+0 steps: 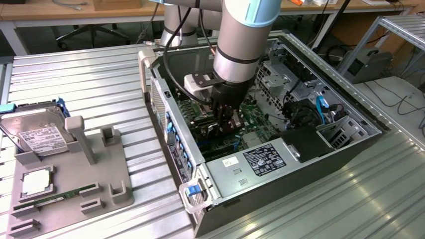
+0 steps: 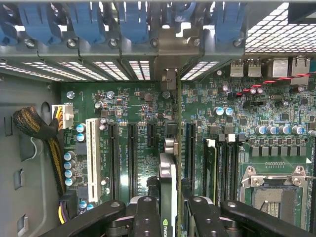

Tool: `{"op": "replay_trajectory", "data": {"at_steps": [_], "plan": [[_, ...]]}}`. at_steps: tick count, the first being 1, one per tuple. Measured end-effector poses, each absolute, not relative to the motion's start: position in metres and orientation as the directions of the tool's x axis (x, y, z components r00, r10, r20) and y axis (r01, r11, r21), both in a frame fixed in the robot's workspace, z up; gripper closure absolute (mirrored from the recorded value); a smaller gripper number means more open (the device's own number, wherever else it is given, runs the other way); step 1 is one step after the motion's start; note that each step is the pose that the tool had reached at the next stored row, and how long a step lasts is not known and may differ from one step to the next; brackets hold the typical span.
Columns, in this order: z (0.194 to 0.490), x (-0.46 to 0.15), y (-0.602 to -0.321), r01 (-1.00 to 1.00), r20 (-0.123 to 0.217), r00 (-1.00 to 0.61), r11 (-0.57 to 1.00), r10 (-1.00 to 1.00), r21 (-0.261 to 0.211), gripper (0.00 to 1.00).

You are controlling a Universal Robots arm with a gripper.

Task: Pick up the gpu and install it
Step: 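Insert the gpu into the slot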

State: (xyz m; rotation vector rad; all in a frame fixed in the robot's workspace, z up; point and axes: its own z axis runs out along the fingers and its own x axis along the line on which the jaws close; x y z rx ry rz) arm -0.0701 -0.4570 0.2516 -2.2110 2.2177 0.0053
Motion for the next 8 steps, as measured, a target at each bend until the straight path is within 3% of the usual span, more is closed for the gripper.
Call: {"op": "replay_trajectory", "data": {"at_steps": [8], "plan": [[0.2511, -0.0702, -0.4571, -1.0, -0.009, -0.003, 0.003, -1.0, -0.005, 0.73]]}}
